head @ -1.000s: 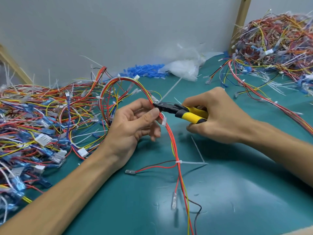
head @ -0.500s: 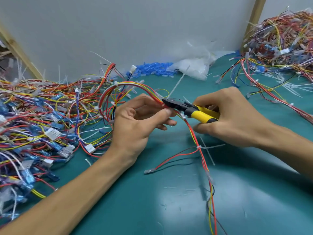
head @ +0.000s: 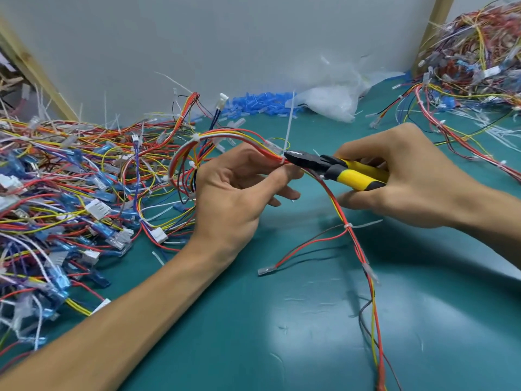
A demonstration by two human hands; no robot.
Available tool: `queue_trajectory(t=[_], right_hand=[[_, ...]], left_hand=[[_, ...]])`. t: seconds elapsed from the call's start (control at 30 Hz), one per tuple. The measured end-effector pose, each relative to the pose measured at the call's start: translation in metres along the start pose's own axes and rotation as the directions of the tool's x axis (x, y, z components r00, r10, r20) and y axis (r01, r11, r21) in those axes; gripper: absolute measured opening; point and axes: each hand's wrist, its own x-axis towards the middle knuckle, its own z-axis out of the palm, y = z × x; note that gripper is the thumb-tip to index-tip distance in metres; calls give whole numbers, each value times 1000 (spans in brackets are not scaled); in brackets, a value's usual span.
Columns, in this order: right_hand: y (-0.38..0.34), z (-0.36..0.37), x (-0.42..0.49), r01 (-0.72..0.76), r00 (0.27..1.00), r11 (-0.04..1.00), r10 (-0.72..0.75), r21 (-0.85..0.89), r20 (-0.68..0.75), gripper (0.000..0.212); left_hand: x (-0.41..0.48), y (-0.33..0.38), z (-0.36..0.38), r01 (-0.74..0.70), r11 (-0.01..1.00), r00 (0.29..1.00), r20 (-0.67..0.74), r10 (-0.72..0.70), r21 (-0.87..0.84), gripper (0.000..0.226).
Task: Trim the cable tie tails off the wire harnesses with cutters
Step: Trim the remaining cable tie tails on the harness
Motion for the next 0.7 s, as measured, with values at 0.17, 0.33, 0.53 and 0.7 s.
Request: queue_trajectory(t=[0.17,0.33,0.53,0.7], right_hand=[[1,-3,0,0,1000,1000,0,-16,12,28],[1,-3,0,4,1000,1000,-4,-17,16,27],[2,-5,0,7,999,1000,-7,-6,38,26],[0,-8,-1,3,999,1000,-3,-3,45,24]], left_hand=[[1,-2,-1,-24,1000,1000,-3,24,15,14],[0,-3,-1,-34,999,999,-3,34,26,14],[1,-5,-3,-36,998,999,-2,37,41,11],[0,-6,-3,-30,998,1000,3,30,55,11]])
